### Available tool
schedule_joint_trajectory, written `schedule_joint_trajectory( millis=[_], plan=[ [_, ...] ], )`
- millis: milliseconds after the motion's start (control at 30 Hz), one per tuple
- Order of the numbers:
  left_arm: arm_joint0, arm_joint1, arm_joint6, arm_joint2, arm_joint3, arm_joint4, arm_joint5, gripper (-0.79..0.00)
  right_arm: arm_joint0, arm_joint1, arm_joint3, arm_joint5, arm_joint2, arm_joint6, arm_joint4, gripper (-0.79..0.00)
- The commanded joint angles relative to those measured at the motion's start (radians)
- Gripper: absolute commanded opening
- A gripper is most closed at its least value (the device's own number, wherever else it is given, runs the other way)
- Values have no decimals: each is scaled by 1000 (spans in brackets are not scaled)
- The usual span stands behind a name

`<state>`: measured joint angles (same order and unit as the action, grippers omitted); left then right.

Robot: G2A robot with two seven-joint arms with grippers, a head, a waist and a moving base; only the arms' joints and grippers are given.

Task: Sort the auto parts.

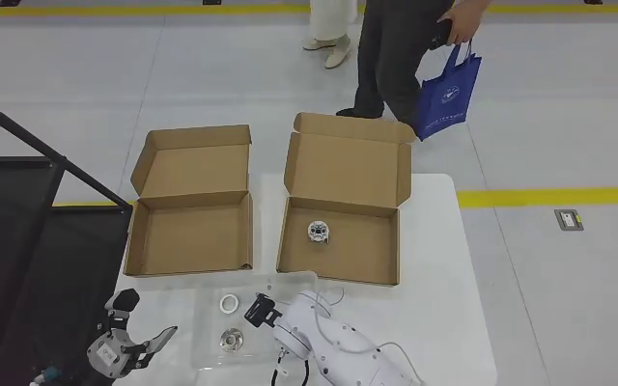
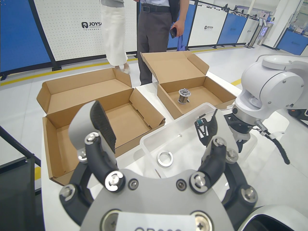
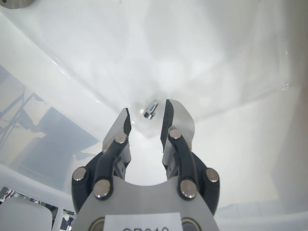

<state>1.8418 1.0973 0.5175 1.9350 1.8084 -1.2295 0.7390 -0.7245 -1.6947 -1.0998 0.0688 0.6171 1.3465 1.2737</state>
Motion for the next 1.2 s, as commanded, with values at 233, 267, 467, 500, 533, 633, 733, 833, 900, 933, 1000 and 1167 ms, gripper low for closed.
schedule_joint_trajectory(
  millis=[233,267,467,500,533,633,733,833,900,933,1000,1167],
  plan=[
    [0,0,0,0,0,0,0,0,18,-15,46,7,5,-13,-11,-493],
    [0,0,0,0,0,0,0,0,20,-16,50,8,5,-16,-11,-496],
    [0,0,0,0,0,0,0,0,29,-27,75,5,4,-23,-11,-511],
    [0,0,0,0,0,0,0,0,32,-28,80,6,4,-24,-11,-526],
    [0,0,0,0,0,0,0,0,33,-30,84,7,5,-26,-11,-542],
    [0,0,0,0,0,0,0,0,38,-33,95,14,10,-37,-16,-640],
    [0,0,0,0,0,0,0,0,37,-32,90,23,16,-59,-9,-785],
    [0,0,0,0,0,0,0,0,22,-27,56,32,24,-79,8,-785],
    [0,0,0,0,0,0,0,0,7,-20,21,43,33,-89,23,-785],
    [0,0,0,0,0,0,0,0,-3,-15,-3,56,38,-96,30,-785],
    [0,0,0,0,0,0,0,0,-28,-3,-60,73,54,-116,56,-785],
    [0,0,0,0,0,0,0,0,-136,44,-268,168,114,-201,130,-785]
  ],
)
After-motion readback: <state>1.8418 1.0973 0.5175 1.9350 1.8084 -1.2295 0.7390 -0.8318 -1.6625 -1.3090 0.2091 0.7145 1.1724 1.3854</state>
